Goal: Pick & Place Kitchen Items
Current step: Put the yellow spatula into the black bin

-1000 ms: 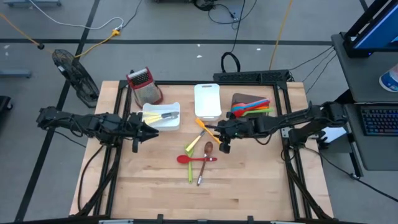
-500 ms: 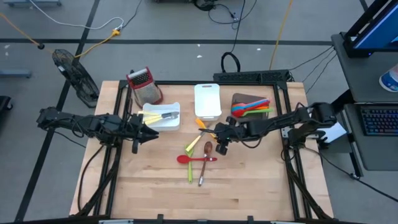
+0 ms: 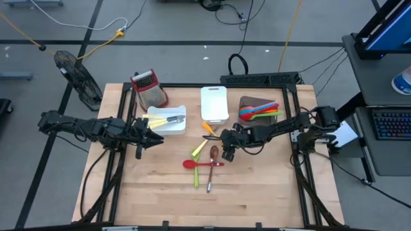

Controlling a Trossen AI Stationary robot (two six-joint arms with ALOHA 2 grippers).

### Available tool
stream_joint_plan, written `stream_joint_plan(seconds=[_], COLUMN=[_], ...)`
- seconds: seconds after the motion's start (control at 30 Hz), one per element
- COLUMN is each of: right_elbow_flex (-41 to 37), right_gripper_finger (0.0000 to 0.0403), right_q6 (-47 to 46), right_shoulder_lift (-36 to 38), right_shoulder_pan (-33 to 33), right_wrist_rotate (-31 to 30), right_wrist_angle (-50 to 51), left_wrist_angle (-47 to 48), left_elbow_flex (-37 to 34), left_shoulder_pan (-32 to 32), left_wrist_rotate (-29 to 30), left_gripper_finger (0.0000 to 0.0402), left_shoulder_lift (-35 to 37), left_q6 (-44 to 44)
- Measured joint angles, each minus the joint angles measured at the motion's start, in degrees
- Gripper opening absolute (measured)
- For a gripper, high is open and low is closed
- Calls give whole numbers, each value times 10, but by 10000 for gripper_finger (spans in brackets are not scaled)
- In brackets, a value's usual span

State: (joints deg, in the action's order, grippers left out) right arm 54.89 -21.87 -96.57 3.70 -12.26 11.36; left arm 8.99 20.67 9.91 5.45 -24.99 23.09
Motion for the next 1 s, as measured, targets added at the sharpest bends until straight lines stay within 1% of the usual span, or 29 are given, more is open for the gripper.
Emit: stream_joint_plan(seconds=[0.13, 0.6, 0.77, 0.83, 1.0], right_elbow_flex=[0, 0, -1, 0, 2], right_gripper_finger=[195, 196, 192, 191, 182], right_q6=[0, -26, -32, -33, -51], right_shoulder_lift=[0, -2, -33, -53, -79], right_shoulder_pan=[0, -3, -3, -3, -3], right_wrist_rotate=[-29, -26, -23, -13, -25], right_wrist_angle=[1, 13, 9, -1, -3], left_wrist_angle=[0, -2, -2, -3, -3], left_elbow_flex=[0, 0, 0, 0, 0], left_shoulder_pan=[0, 0, 0, 0, 0], left_wrist_rotate=[0, 0, 0, 0, 0], left_gripper_finger=[86, 86, 86, 86, 86], left_shoulder_lift=[0, 0, 0, 0, -1], left_q6=[-1, -14, -16, -16, -14])
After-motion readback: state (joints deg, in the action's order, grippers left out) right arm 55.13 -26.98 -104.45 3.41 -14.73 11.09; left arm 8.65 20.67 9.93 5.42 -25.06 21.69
